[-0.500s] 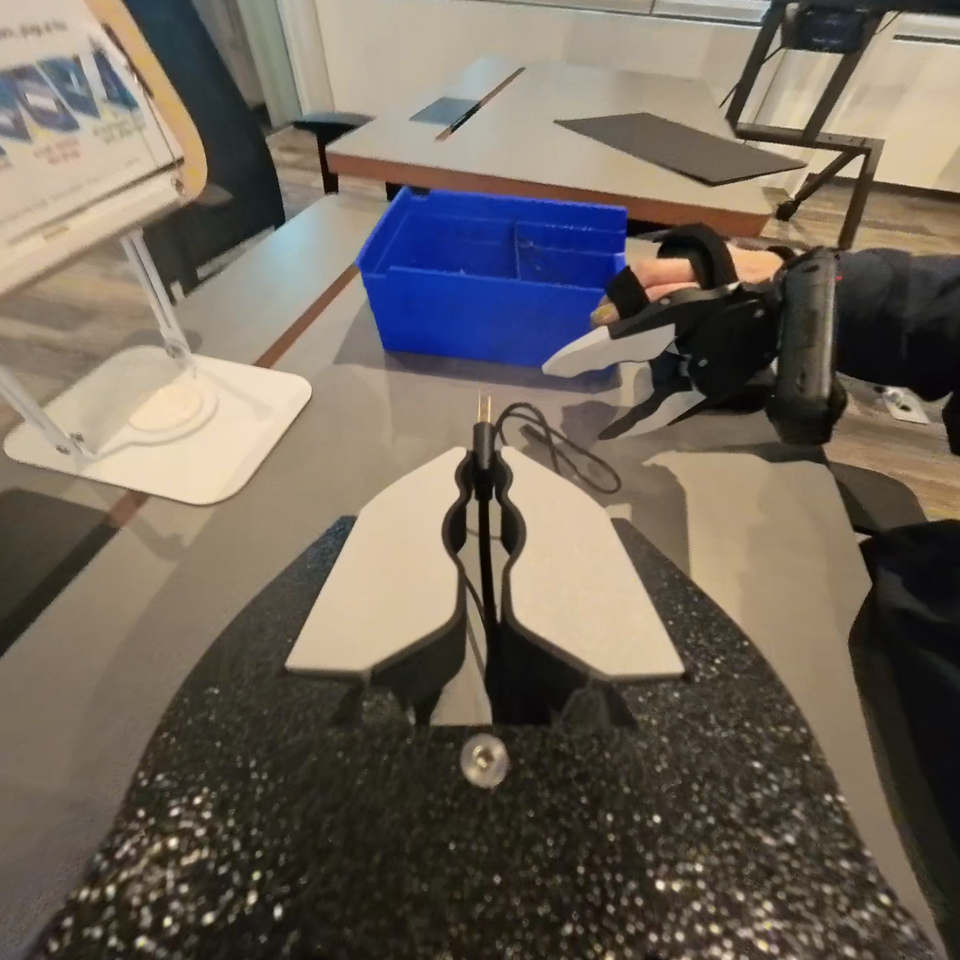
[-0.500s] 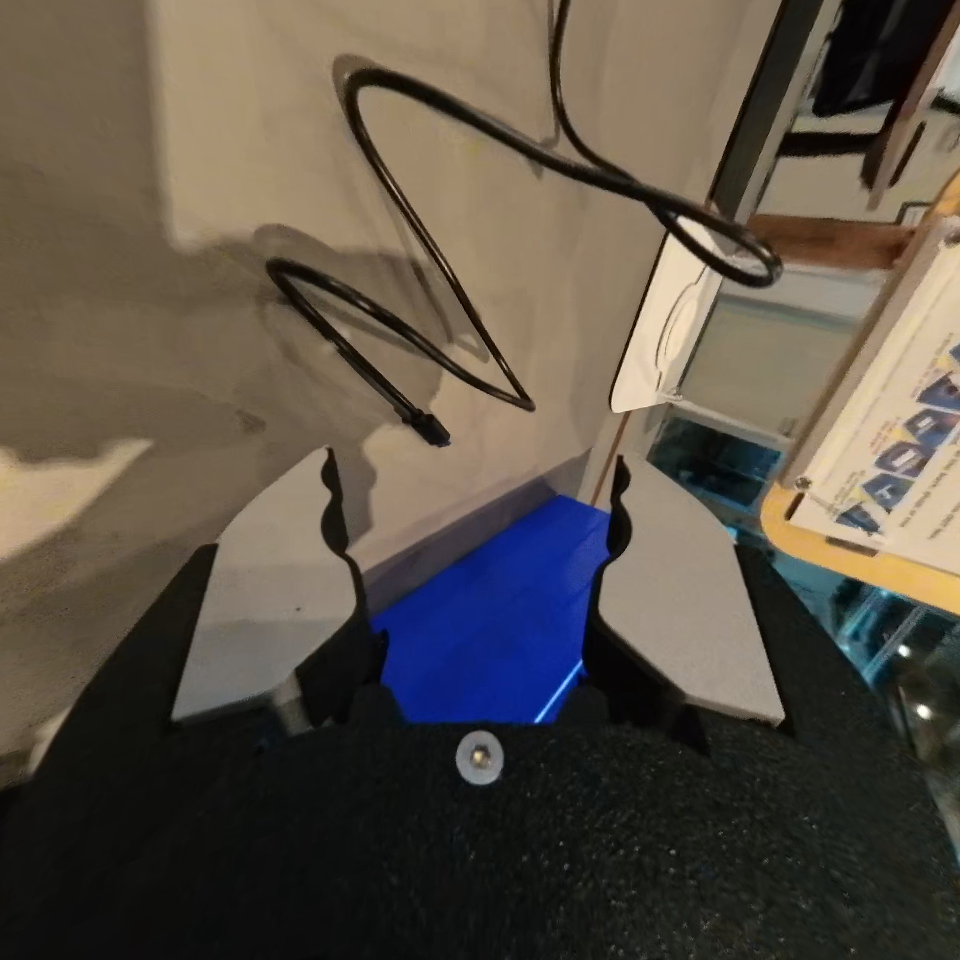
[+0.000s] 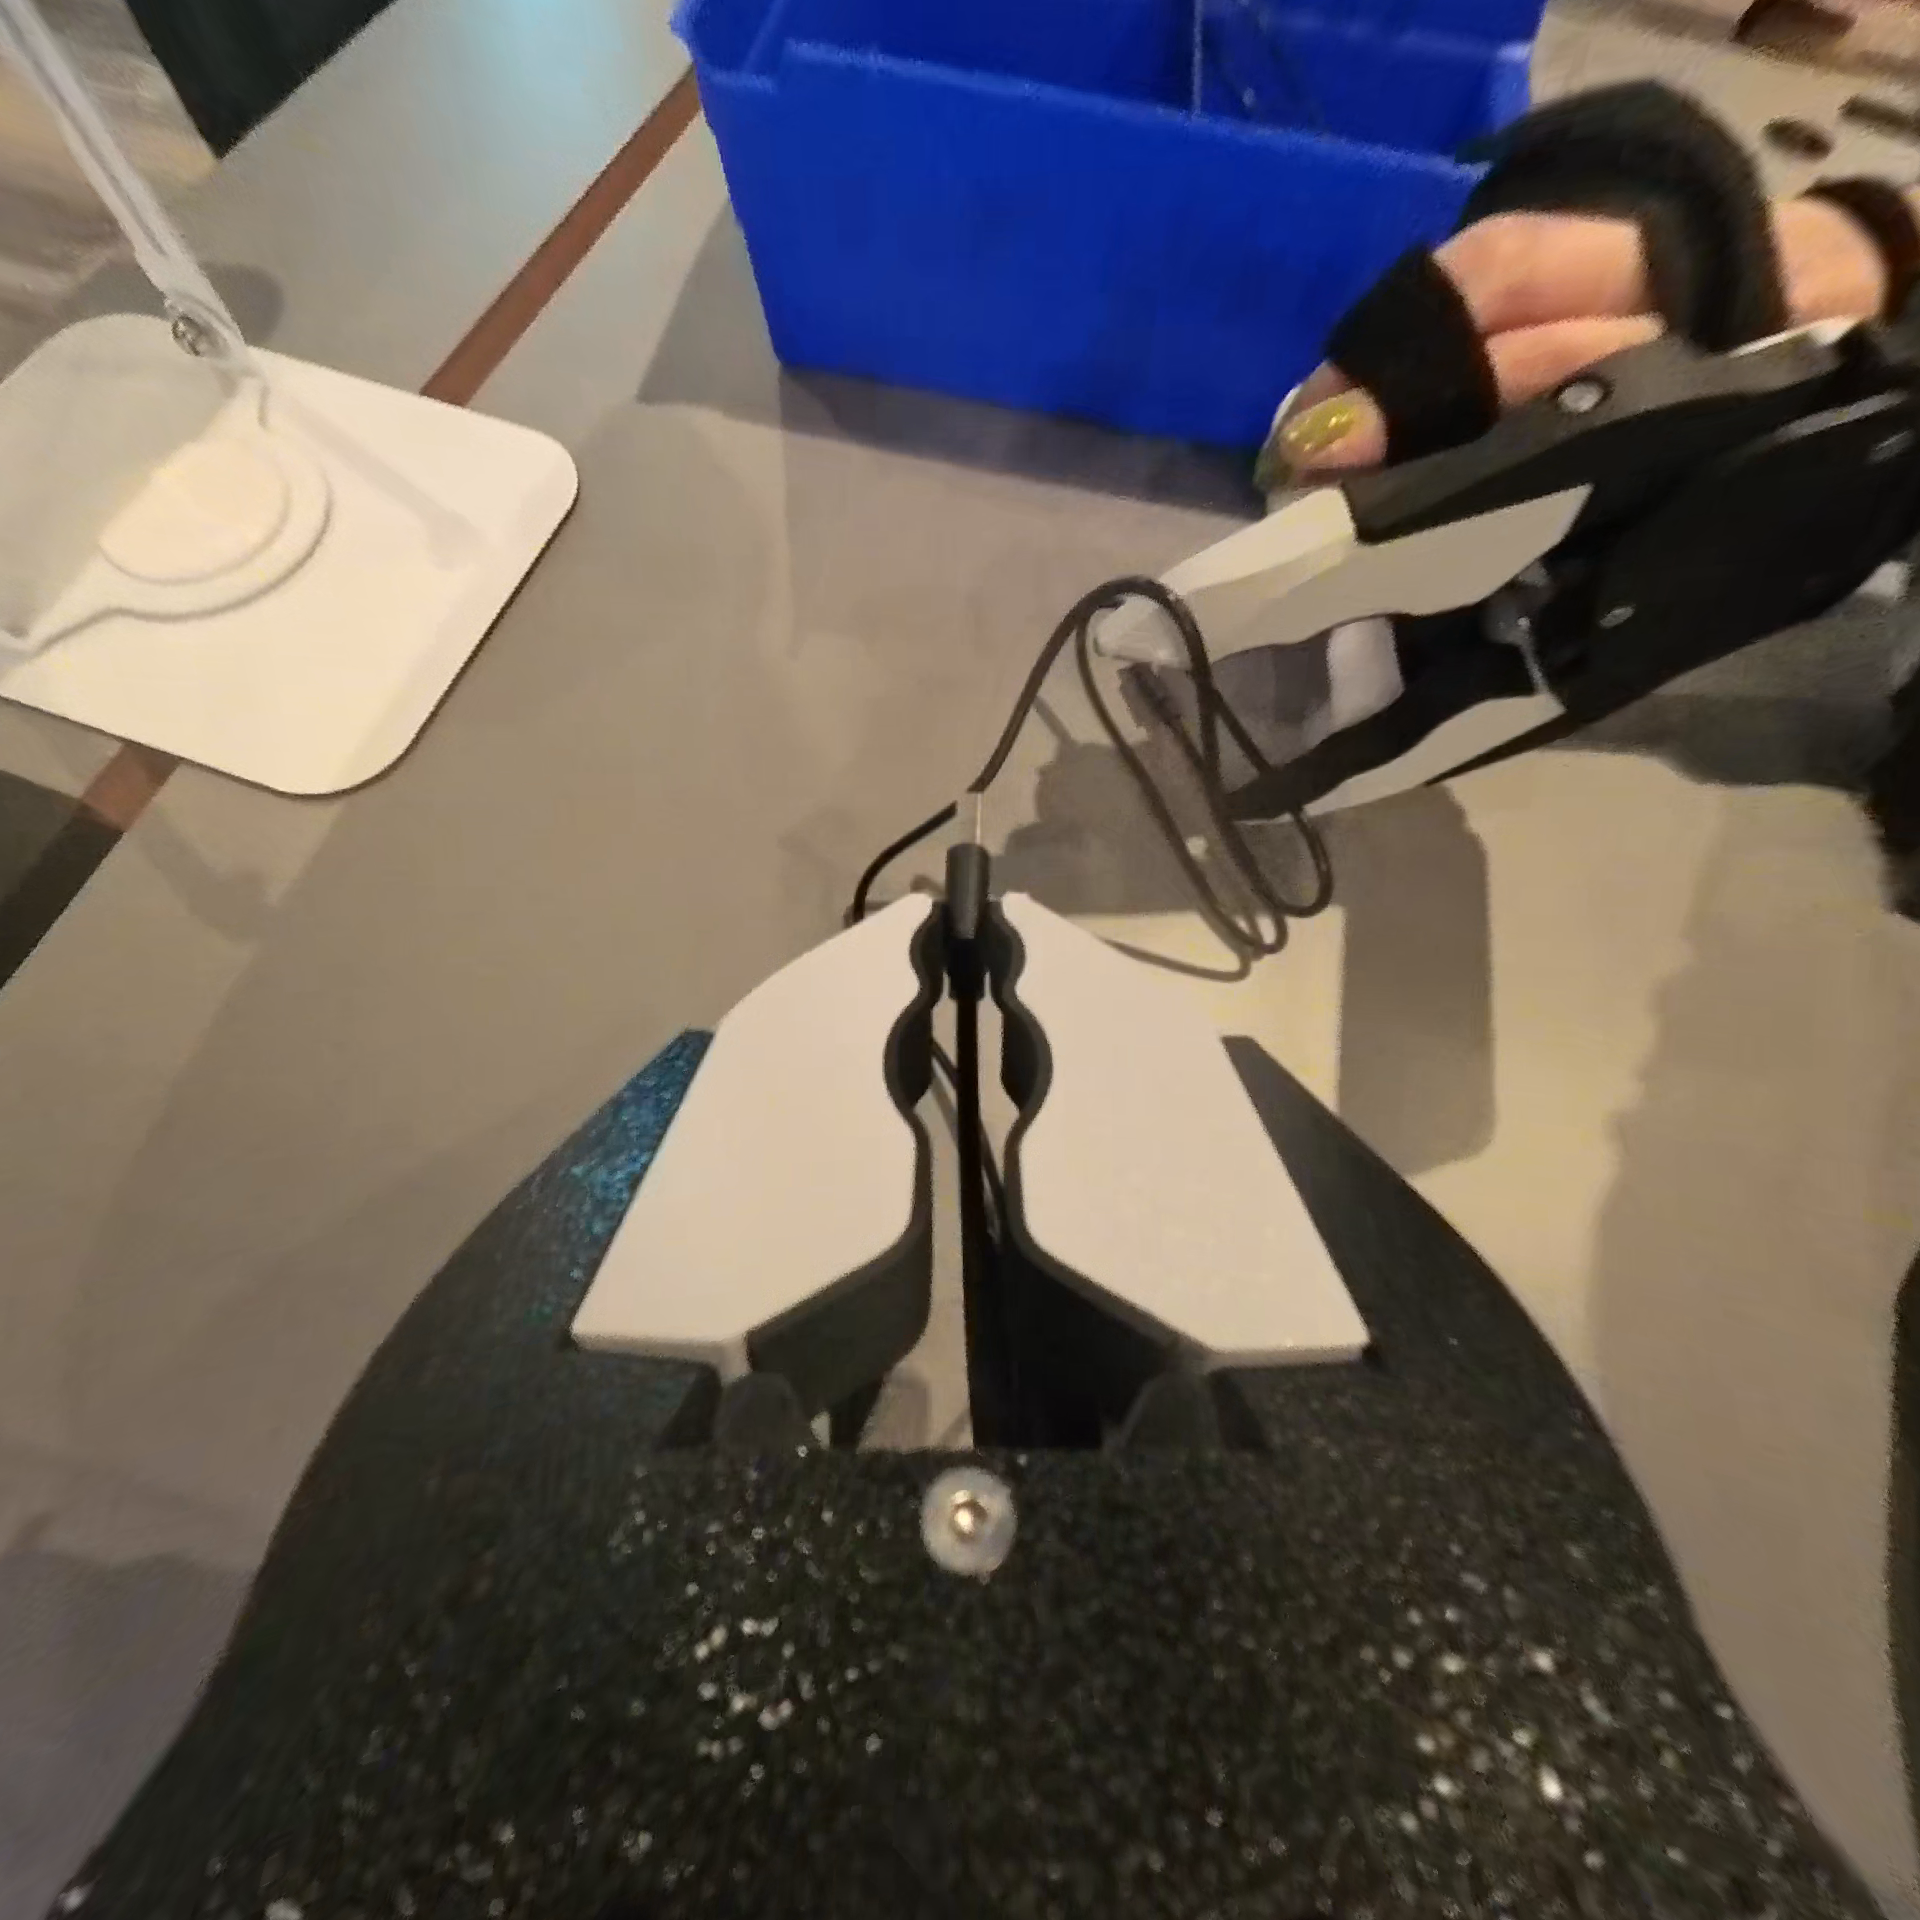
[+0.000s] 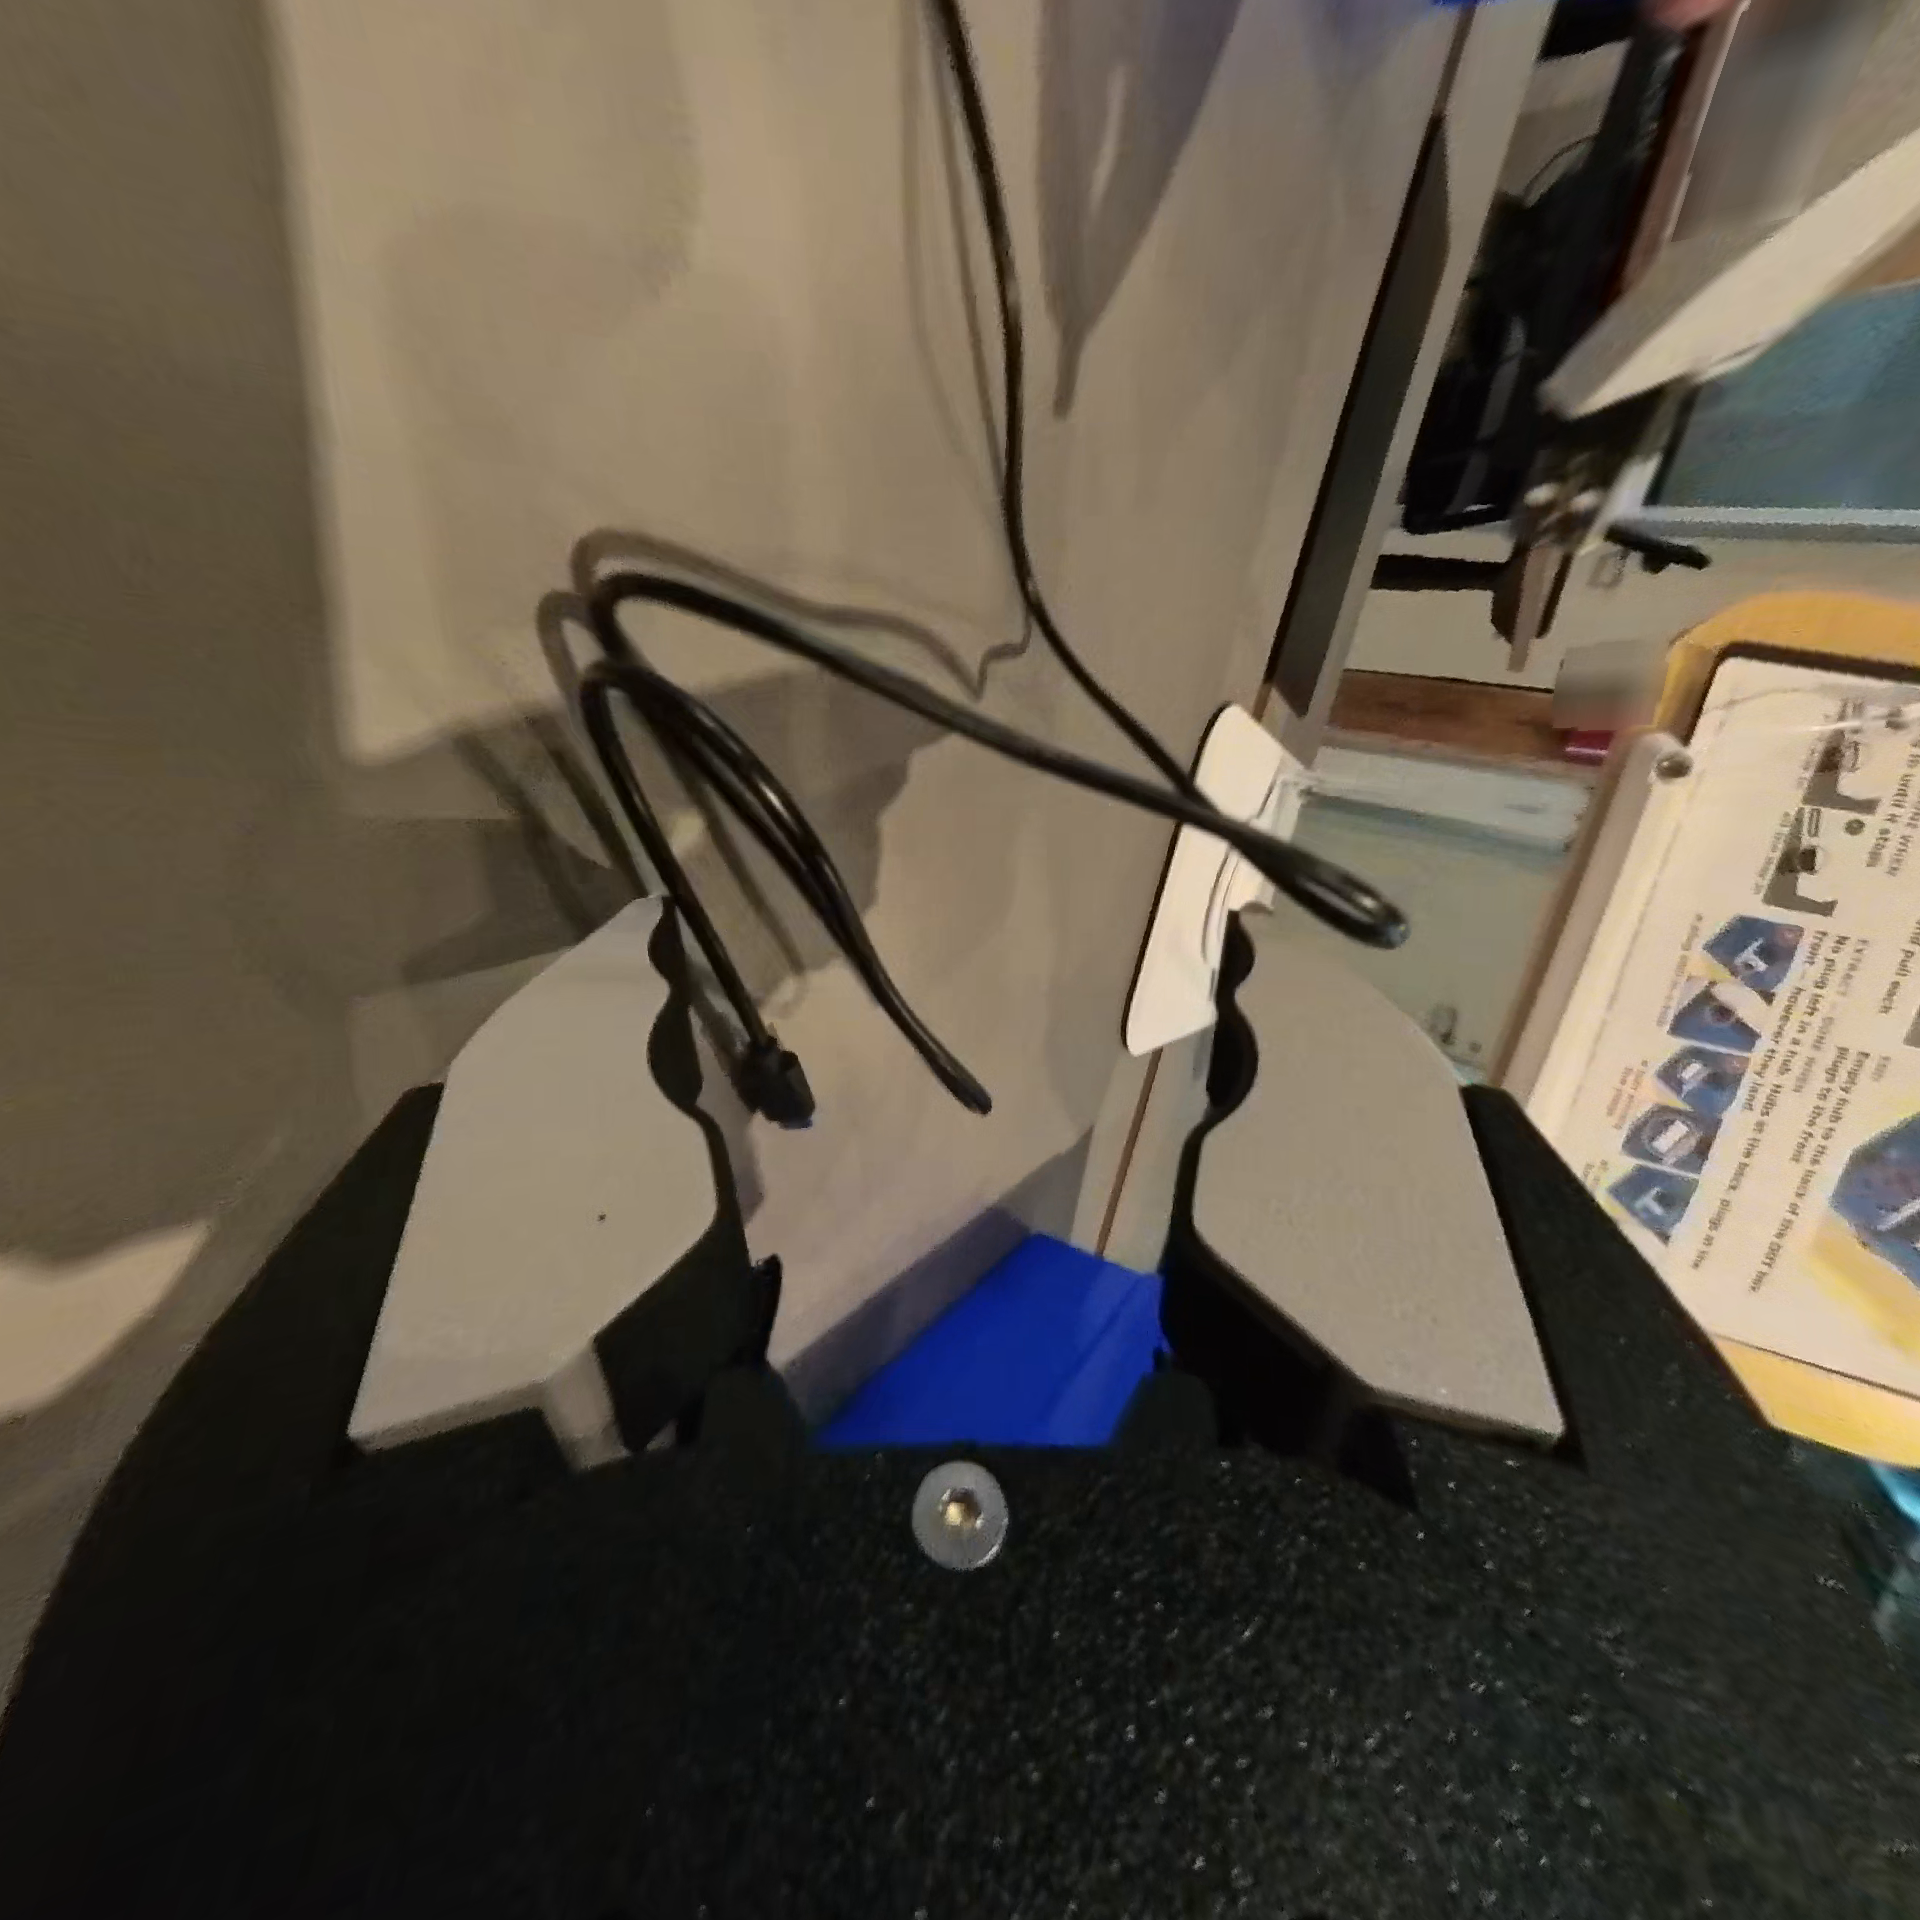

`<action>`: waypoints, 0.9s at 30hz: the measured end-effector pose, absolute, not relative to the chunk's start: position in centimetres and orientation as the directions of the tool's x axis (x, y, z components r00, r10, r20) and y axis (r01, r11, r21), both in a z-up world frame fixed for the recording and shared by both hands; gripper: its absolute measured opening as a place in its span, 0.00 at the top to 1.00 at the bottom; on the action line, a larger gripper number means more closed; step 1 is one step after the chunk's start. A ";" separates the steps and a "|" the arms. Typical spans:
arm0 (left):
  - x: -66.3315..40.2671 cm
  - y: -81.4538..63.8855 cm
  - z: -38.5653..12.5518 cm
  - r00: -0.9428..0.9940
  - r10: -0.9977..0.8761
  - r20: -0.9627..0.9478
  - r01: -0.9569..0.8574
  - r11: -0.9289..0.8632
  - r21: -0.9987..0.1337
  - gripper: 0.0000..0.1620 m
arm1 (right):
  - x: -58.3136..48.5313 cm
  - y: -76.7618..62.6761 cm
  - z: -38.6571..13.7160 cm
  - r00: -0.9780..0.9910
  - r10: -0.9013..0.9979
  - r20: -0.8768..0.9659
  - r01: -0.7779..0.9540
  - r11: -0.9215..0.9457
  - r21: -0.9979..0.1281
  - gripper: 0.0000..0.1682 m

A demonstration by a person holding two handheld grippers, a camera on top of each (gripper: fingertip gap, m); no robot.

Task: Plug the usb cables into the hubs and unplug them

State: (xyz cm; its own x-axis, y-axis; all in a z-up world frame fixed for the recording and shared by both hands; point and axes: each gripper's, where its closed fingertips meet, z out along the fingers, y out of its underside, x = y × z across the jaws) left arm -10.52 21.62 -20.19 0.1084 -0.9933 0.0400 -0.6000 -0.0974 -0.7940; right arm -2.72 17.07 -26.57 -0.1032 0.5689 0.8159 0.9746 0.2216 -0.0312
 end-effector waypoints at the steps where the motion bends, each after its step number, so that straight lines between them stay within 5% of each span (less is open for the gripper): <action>1: -10.4 21.6 -20.6 0.108 -0.994 0.024 -0.616 -0.085 -0.783 0.96 | -3.3 17.3 -26.4 -0.081 0.565 0.821 0.972 0.227 -0.060 0.43; 12: -8.4 19.2 -24.6 0.006 -1.000 -0.024 -0.725 0.012 -0.689 0.96 | -7.0 18.6 -26.4 0.050 0.564 0.824 0.943 0.246 -0.225 0.46; 17: -8.2 18.2 -25.4 -0.060 -0.998 -0.009 -0.740 0.051 -0.671 0.96 | -8.0 18.7 -26.7 0.093 0.606 0.790 0.932 0.227 -0.283 0.63; 21: -8.5 16.9 -26.0 -0.124 -0.992 0.023 -0.766 0.081 -0.638 0.95 | -8.3 18.3 -26.6 0.099 0.634 0.767 0.922 0.231 -0.311 0.89; 27: -9.3 17.0 -23.9 -0.100 -0.994 0.033 -0.744 0.053 -0.666 0.96 | -7.8 18.5 -25.3 0.197 0.635 0.747 0.904 0.176 -0.389 0.92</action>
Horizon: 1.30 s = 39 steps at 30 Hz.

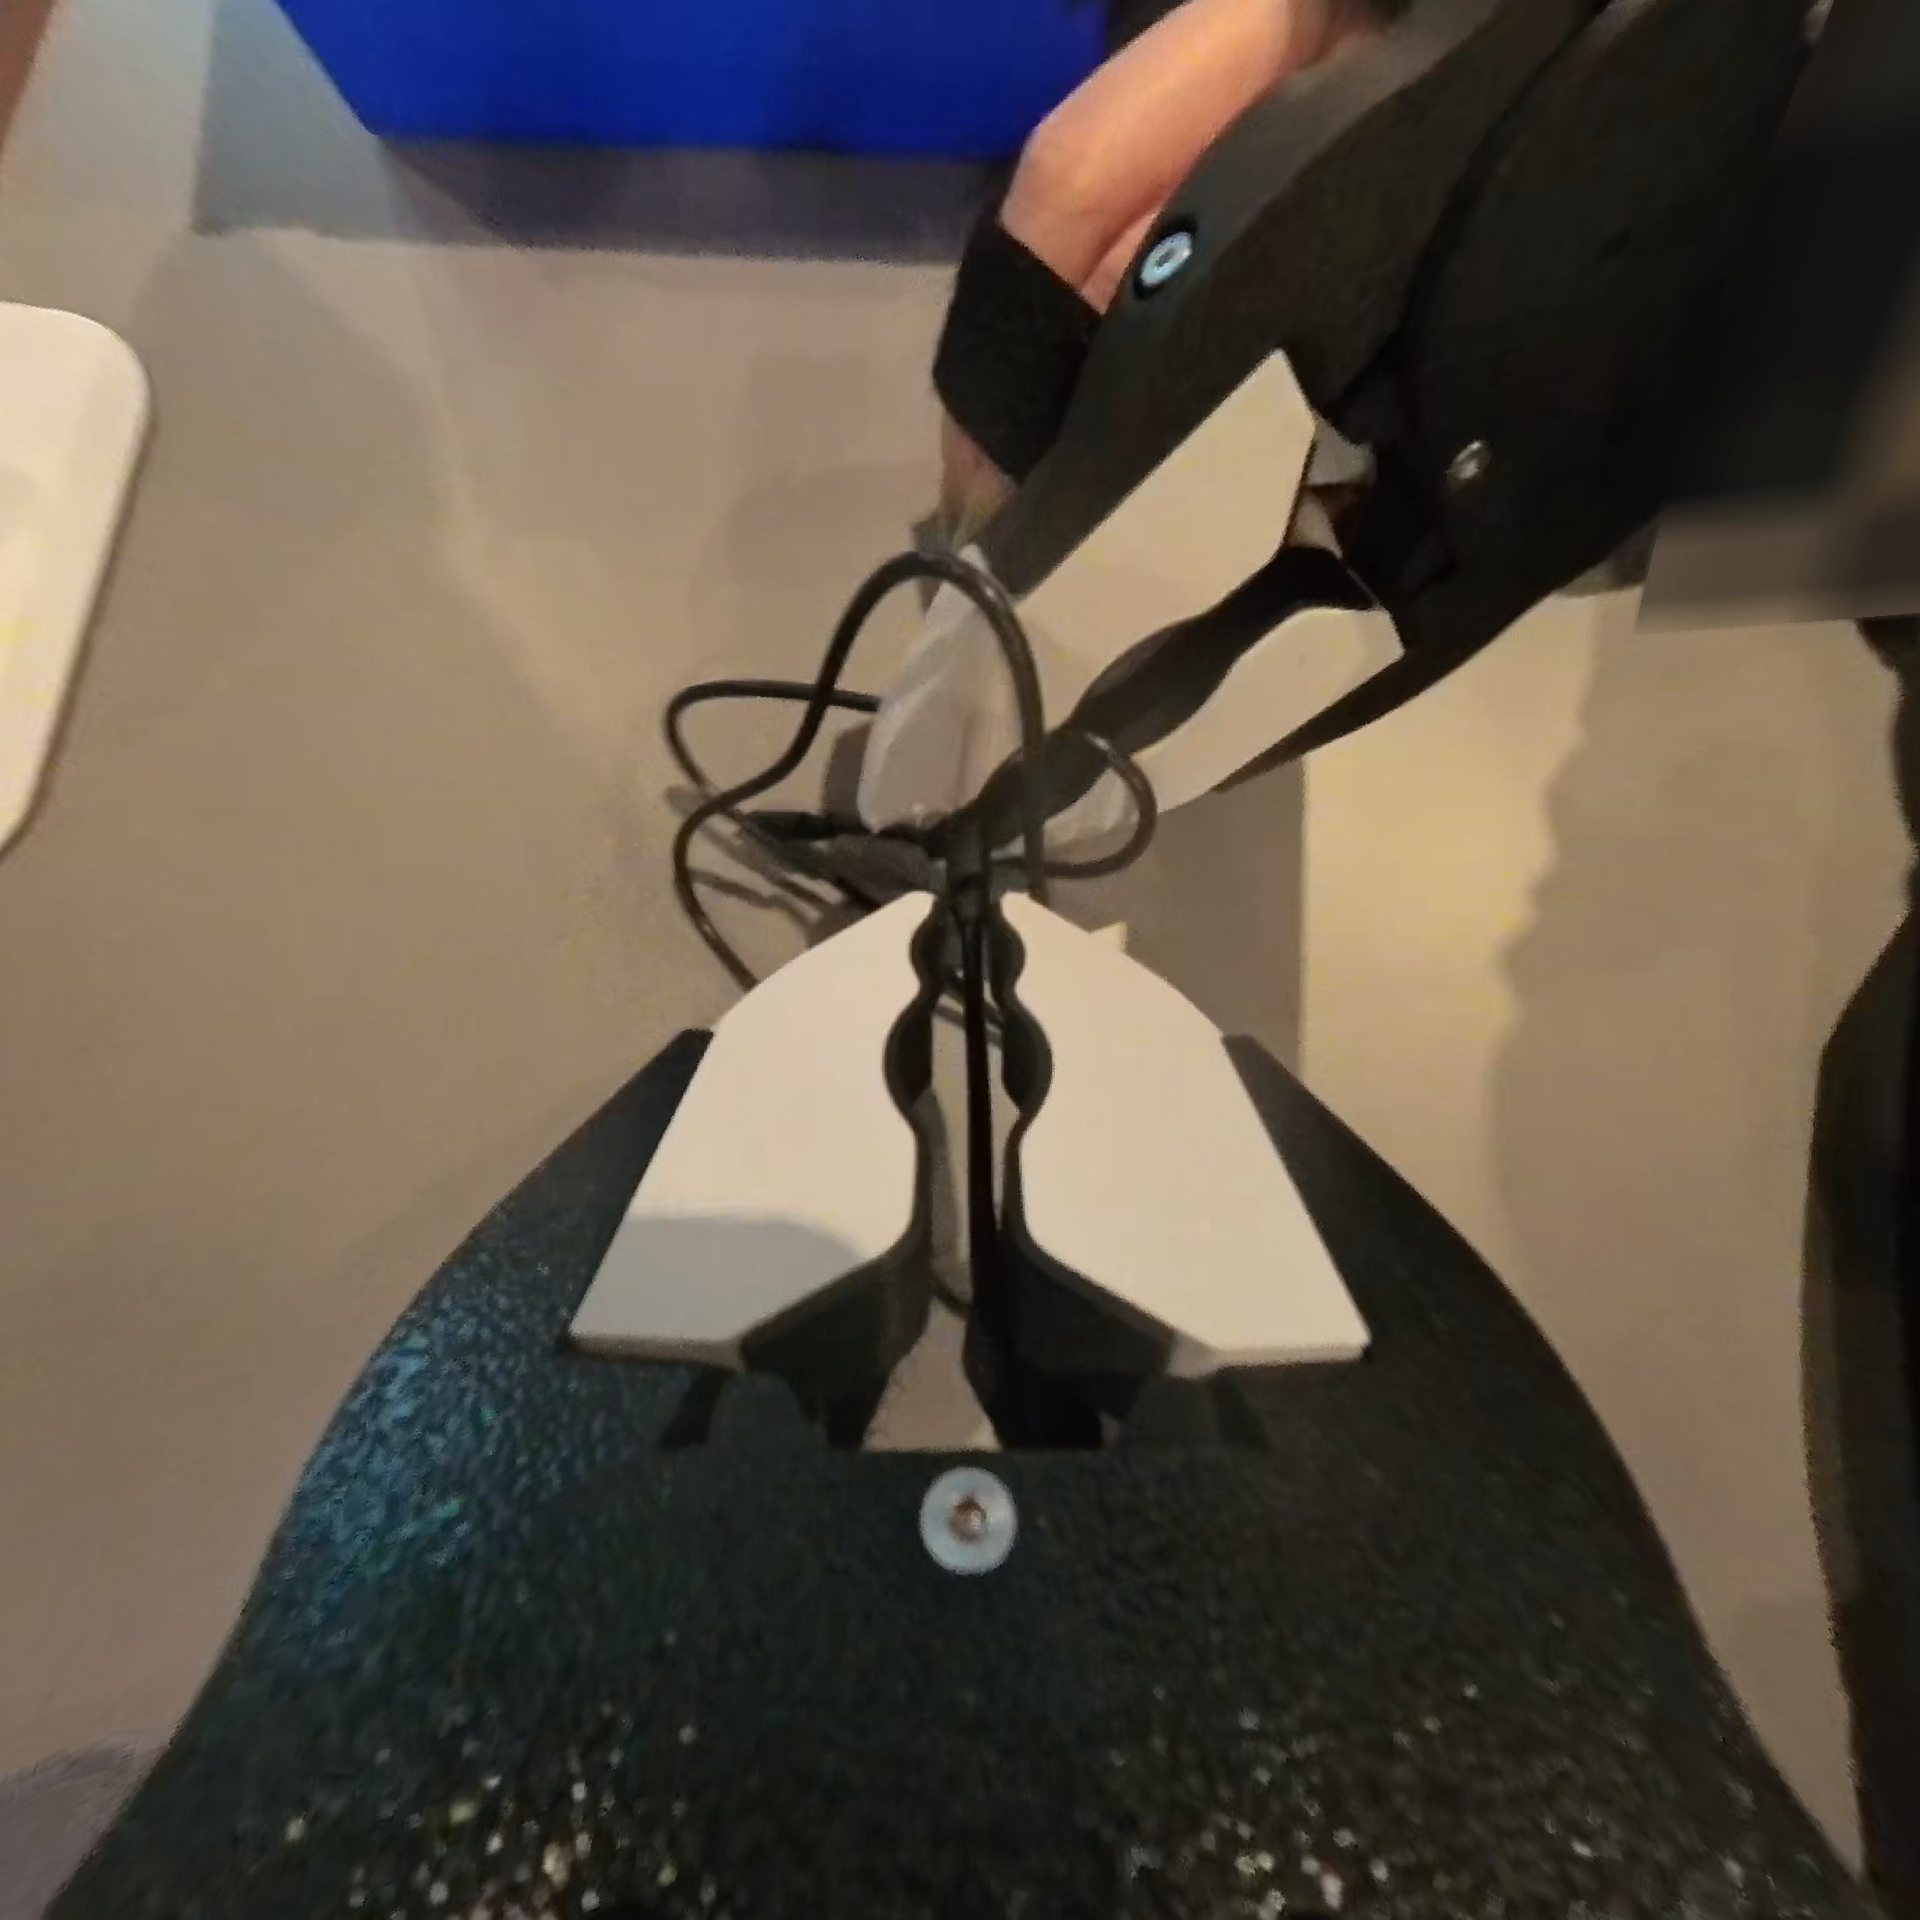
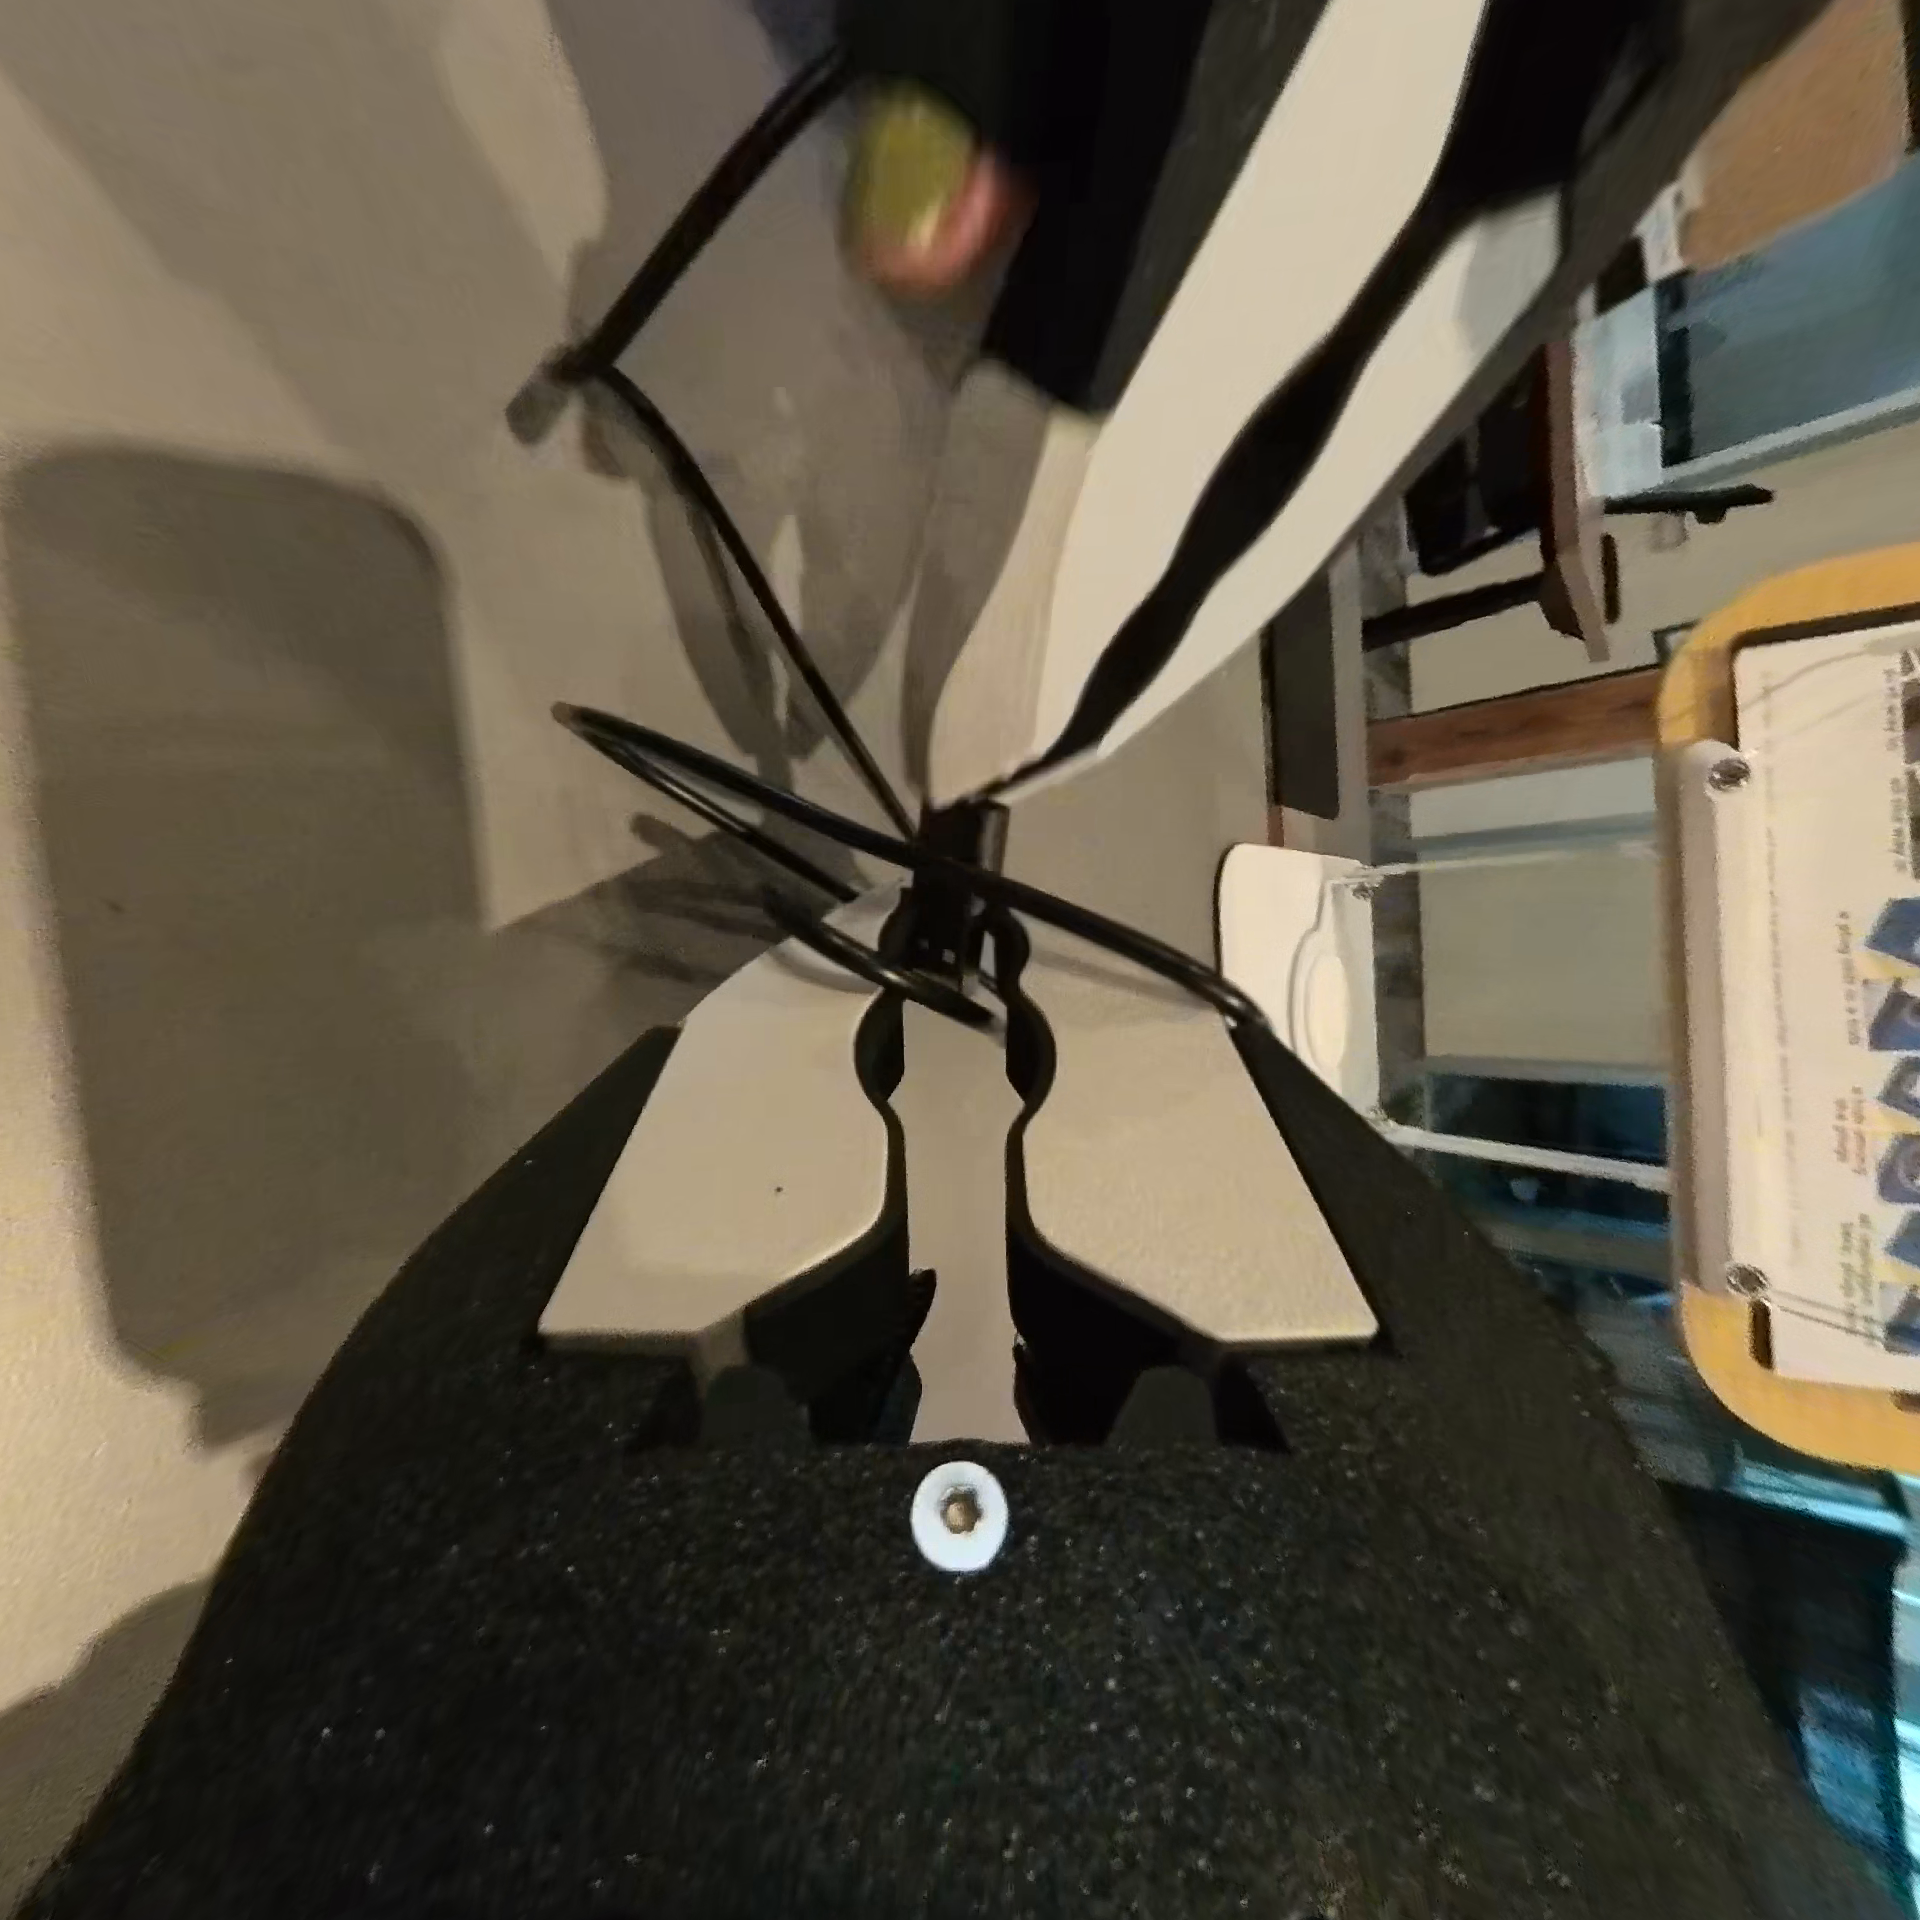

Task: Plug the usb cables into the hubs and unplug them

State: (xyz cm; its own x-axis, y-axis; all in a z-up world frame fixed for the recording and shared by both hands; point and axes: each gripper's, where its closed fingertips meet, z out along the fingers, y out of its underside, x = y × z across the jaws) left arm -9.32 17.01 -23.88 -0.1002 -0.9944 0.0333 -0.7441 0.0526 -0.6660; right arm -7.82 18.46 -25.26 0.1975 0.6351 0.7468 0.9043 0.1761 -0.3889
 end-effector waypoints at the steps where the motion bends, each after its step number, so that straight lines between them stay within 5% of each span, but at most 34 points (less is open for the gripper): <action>1: -9.7 17.3 -23.0 -0.088 -0.996 0.030 -0.730 0.044 -0.682 0.96 | -7.5 18.5 -25.0 0.204 0.628 0.751 0.905 0.172 -0.390 0.92; 10: -14.7 21.6 -16.0 0.112 -0.993 -0.047 -0.584 -0.027 -0.811 1.00 | -5.2 18.3 -20.6 0.372 0.567 0.735 0.853 0.103 -0.511 0.93; 17: -17.5 23.3 -11.2 0.203 -0.978 -0.049 -0.391 -0.035 -0.920 1.00 | -2.1 17.6 -10.6 0.565 0.439 0.699 0.740 0.105 -0.664 0.94; 27: -16.8 22.8 -12.0 0.166 -0.985 -0.052 -0.422 -0.023 -0.906 1.00 | 9.7 13.2 3.7 0.513 0.185 0.838 0.854 -0.009 -0.521 0.93; 32: -15.8 22.2 -12.9 0.129 -0.990 -0.048 -0.453 -0.015 -0.891 1.00 | 17.6 10.9 2.0 0.436 0.213 0.875 0.896 -0.198 -0.398 0.93; 39: -15.4 21.8 -13.5 0.109 -0.993 -0.047 -0.472 -0.011 -0.882 1.00 | 23.1 10.0 -7.1 0.369 0.362 0.856 0.920 -0.270 -0.283 0.93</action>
